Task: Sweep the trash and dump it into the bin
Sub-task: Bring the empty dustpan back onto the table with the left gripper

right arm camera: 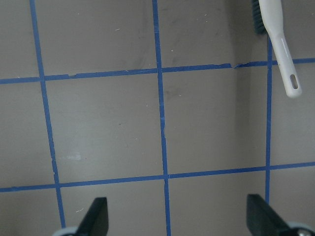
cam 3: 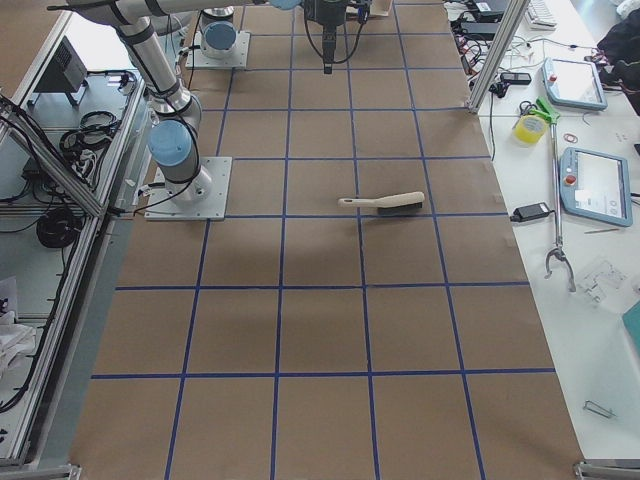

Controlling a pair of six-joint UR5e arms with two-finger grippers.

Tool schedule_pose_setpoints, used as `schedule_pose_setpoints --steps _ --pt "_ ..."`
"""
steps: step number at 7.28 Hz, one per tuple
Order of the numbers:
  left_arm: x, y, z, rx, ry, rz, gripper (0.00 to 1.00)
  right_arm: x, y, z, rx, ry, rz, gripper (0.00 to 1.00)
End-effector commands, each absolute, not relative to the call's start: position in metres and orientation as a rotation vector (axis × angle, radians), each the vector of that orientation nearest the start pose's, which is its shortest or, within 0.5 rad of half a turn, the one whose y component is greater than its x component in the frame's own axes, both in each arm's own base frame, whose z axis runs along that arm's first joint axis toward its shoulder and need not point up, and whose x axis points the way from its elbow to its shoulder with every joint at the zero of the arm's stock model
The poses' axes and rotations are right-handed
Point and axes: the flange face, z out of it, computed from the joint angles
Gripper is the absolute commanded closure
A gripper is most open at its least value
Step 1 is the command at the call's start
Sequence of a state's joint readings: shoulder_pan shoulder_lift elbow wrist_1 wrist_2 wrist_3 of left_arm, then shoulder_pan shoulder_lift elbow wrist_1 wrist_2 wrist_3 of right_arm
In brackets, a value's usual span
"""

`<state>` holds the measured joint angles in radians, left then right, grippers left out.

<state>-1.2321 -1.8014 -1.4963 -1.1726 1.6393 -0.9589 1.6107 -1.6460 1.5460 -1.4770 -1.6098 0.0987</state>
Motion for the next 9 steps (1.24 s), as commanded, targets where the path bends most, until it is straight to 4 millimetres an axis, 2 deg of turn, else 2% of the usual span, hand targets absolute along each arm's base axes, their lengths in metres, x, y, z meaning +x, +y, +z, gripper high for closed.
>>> schedule_pose_setpoints --steps 1,3,5,6,7,9 --pt "0.049 -0.627 0.387 -2.135 2.383 -0.202 1.0 0.152 -0.465 0.532 0.086 3.126 -0.15 0.0" --pt "0.045 -0.642 0.343 -2.168 2.327 -0.11 1.0 0.153 -0.465 0.531 0.05 3.126 -0.153 0.0" --pt "0.045 -0.668 0.302 -2.189 2.357 -0.127 1.0 0.153 -0.465 0.531 0.05 3.126 -0.15 0.0" --pt "0.034 -0.673 0.285 -2.212 2.343 -0.083 1.0 0.153 -0.465 0.531 0.05 3.126 -0.15 0.0" --pt "0.021 -0.678 0.274 -2.195 2.36 -0.095 1.0 0.153 -0.465 0.531 0.05 3.126 -0.15 0.0" --pt "0.019 -0.685 0.256 -2.205 2.356 -0.099 1.0 0.153 -0.465 0.531 0.05 3.126 -0.15 0.0"
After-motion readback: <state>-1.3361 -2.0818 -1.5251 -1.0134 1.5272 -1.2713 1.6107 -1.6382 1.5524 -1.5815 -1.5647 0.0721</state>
